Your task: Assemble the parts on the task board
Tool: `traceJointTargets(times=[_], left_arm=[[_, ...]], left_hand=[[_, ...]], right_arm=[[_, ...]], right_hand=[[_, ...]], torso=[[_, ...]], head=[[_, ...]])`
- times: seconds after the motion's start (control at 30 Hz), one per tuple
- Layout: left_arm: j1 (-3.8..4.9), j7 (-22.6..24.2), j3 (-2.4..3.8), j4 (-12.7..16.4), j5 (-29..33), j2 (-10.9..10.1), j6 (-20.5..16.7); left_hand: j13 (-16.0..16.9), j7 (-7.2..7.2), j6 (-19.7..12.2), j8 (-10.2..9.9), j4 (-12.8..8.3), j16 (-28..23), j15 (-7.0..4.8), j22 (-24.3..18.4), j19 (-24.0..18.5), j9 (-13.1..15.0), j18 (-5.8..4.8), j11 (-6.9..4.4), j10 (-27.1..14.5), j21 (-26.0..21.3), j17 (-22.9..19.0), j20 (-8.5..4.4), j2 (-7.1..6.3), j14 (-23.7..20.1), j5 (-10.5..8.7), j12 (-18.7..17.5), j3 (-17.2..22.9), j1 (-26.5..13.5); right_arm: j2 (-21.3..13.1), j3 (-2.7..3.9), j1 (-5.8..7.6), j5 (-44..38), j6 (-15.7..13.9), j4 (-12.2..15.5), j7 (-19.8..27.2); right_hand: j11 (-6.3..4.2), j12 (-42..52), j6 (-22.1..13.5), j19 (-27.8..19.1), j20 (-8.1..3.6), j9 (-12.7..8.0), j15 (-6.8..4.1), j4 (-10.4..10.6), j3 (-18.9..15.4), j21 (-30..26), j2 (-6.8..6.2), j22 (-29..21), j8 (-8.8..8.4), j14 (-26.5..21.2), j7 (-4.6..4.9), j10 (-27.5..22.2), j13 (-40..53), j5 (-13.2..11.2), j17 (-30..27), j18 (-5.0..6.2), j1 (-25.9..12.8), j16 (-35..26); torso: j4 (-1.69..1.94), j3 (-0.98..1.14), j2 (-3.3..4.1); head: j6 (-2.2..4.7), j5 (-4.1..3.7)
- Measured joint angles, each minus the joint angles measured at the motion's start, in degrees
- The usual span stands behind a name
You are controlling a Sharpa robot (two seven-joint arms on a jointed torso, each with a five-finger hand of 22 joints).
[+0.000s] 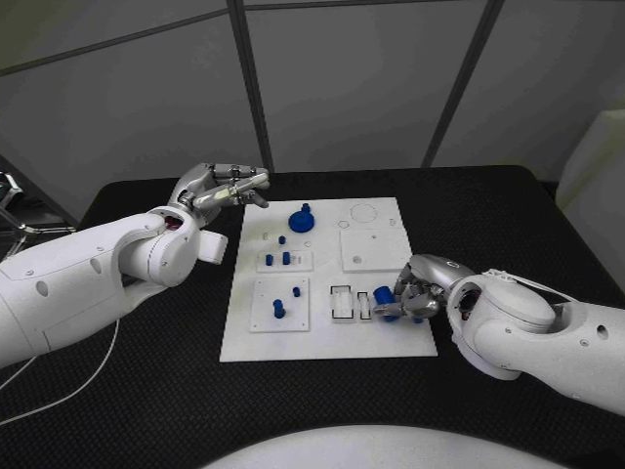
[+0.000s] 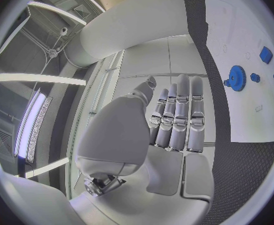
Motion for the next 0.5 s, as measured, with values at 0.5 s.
traceJointTargets(times=[0.5], left_arm=[[-0.14, 0.0, 0.0, 0.1, 0.0, -0.2, 0.1]], left_hand=[[0.0, 0.0, 0.0, 0.0, 0.0, 0.0, 0.0, 0.0, 0.0, 0.0, 0.0, 0.0, 0.0, 0.0, 0.0, 0.0, 0.0, 0.0, 0.0, 0.0, 0.0, 0.0]], right_arm=[[-0.8, -0.36, -0.68, 1.2, -5.3, 1.1, 1.3]], right_hand=[[-0.11, 0.0, 0.5, -0.2, -0.2, 2.8, 0.02, -1.0, 1.6, 0.7, 2.97, 0.0, -0.23, 0.0, -0.74, -0.3, 1.1, 8.7, 0.3, 0.0, 4.2, 0.3]], torso=[[-0.03, -0.01, -0.04]], head=[[0.1, 0.24]])
